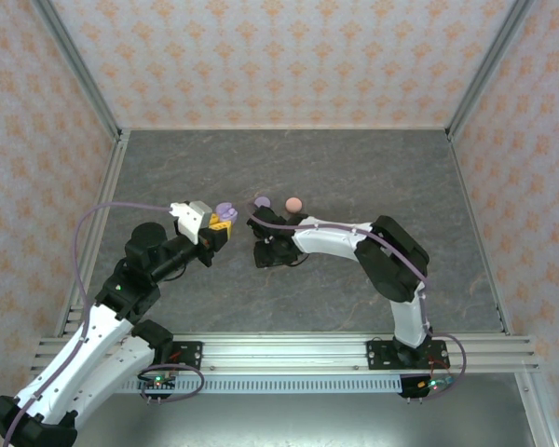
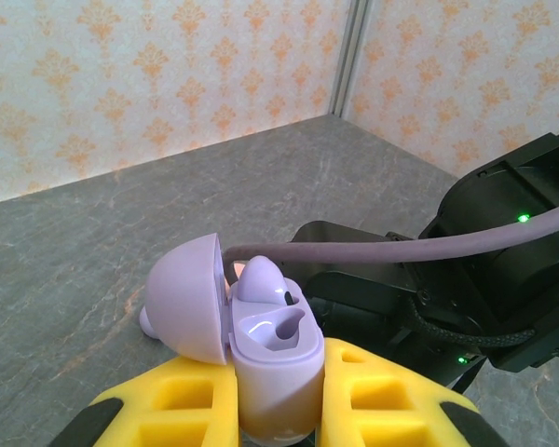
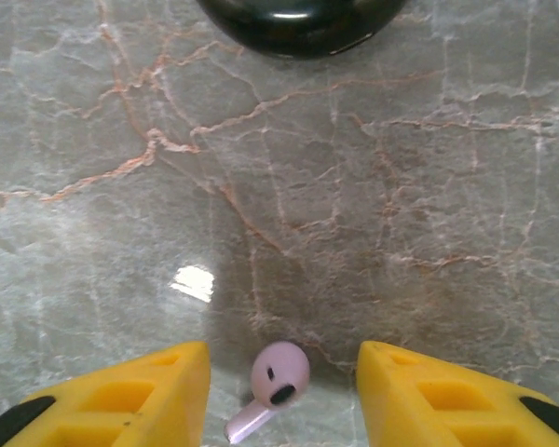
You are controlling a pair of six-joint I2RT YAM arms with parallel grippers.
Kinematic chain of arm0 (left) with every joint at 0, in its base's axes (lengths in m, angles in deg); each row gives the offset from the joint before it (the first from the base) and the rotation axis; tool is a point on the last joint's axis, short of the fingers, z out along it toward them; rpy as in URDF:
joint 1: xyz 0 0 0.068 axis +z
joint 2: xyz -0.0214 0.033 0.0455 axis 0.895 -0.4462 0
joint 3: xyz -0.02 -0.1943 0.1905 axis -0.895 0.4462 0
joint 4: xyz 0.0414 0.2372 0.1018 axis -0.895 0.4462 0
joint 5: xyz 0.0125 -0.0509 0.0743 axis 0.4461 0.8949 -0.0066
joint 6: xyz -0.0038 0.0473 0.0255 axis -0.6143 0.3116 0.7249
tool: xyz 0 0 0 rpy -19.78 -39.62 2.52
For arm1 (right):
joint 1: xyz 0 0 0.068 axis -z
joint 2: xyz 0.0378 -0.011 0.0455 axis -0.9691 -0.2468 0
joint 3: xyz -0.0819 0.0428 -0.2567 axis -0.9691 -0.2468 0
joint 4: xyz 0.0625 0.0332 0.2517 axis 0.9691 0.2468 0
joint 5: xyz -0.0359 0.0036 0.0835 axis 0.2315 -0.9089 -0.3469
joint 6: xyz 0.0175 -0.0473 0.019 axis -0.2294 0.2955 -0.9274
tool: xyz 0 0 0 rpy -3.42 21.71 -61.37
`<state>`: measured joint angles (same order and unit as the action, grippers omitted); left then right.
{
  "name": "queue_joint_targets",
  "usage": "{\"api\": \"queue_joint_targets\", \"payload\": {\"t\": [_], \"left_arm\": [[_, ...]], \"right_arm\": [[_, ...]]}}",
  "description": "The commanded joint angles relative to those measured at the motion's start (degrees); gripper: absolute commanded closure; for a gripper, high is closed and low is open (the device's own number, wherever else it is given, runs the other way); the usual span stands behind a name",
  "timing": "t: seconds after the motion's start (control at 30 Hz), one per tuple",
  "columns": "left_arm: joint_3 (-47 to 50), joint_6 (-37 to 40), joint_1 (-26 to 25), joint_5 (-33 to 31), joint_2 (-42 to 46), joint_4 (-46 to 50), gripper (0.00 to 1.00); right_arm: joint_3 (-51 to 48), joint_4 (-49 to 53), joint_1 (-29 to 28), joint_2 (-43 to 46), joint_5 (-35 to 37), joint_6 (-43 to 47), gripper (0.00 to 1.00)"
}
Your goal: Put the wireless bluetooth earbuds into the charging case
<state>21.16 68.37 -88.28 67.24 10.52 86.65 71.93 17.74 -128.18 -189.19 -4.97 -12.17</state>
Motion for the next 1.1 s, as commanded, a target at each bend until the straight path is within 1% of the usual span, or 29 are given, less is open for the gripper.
{"api": "queue_joint_targets", "payload": {"t": [0.0, 0.23, 0.37, 0.43, 0.73, 0.83, 1.0, 1.07], "left_arm": [[0.61, 1.18, -0.35, -0.63, 0.33, -0.55, 1.0], [0.53, 1.26, -0.32, -0.75, 0.33, -0.54, 1.0], [0.62, 1.18, -0.36, -0.78, 0.24, -0.51, 1.0], [0.62, 1.19, -0.36, -0.75, 0.2, -0.67, 1.0], [0.7, 0.91, -0.34, -0.52, -0.25, -1.1, 1.0], [0.7, 0.86, -0.36, -0.53, -0.15, -0.84, 1.0], [0.88, -0.02, -0.36, -0.2, -0.11, -1.38, 1.0], [0.98, -0.59, -0.36, 0.17, -0.2, -1.87, 1.0]], "right_arm": [[1.74, 0.02, -0.16, -1.45, -0.14, 0.69, 0.53], [2.35, 0.91, -0.23, -1.99, -0.07, 0.69, 0.54], [2.17, 1.97, -0.43, -1.48, 0.11, 0.41, 0.59], [1.97, 2.32, -0.53, -1.14, 0.18, 0.32, 0.64], [1.11, 3.67, -0.93, -0.38, 0.92, 0.56, 0.79], [0.56, 4.0, -0.97, 1.3, 2.7, 1.12, 0.81], [-0.43, 3.8, -0.6, 5.07, 5.08, 2.89, 0.82], [-1.37, 2.42, -0.2, 7.9, 5.26, 4.25, 0.82]]}}
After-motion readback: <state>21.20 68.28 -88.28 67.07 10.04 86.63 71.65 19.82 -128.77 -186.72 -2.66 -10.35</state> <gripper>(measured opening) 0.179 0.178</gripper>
